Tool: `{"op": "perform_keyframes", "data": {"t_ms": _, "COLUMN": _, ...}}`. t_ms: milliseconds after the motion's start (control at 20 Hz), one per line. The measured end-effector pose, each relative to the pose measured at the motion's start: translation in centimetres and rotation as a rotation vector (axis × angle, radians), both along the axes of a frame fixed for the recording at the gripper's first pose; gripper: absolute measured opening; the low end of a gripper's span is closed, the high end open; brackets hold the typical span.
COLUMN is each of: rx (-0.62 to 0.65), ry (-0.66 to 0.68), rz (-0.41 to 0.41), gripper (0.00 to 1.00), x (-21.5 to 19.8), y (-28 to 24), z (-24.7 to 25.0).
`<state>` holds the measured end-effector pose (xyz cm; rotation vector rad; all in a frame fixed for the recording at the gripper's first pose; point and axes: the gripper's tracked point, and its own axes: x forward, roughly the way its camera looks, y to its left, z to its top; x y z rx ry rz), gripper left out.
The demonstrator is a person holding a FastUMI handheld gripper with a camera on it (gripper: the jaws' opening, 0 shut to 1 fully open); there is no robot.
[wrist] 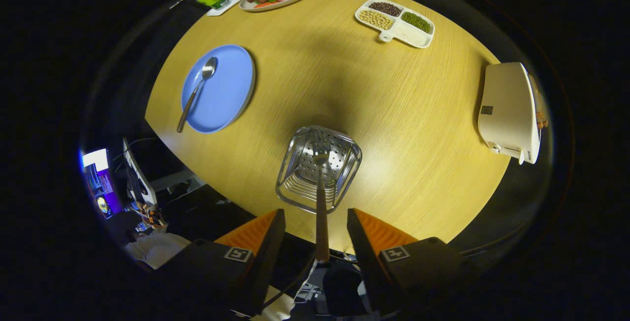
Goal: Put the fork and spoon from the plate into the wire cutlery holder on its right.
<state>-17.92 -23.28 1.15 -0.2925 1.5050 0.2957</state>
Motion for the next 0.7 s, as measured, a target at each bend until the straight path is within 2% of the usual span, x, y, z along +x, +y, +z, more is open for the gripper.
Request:
{"op": "perform_keyframes", "data": {"t_ms": 100, "rx": 0.059, "ry": -0.077, "rz": -0.012, "gripper": 1.0, "x": -0.4, "y": 1.5, "z": 1.4}}
{"op": "perform_keyframes", "data": {"t_ms": 250, "rx": 0.117, "ry": -0.2, "rz": -0.029, "gripper": 0.99, "x": -1.0, "y": 3.0, "z": 3.2}}
{"op": "perform_keyframes", "data": {"t_ms": 350, "rx": 0.146, "ry": -0.234, "rz": -0.05, "gripper": 0.99, "x": -2.3, "y": 4.0, "z": 4.2}}
{"op": "perform_keyframes", "data": {"t_ms": 550, "rx": 0.17, "ry": -0.367, "rz": -0.053, "gripper": 0.99, "x": -3.1, "y": 6.0, "z": 5.7}}
{"op": "perform_keyframes", "data": {"t_ms": 700, "rx": 0.232, "ry": -0.45, "rz": -0.103, "gripper": 0.99, "x": -3.2, "y": 8.9, "z": 6.1}}
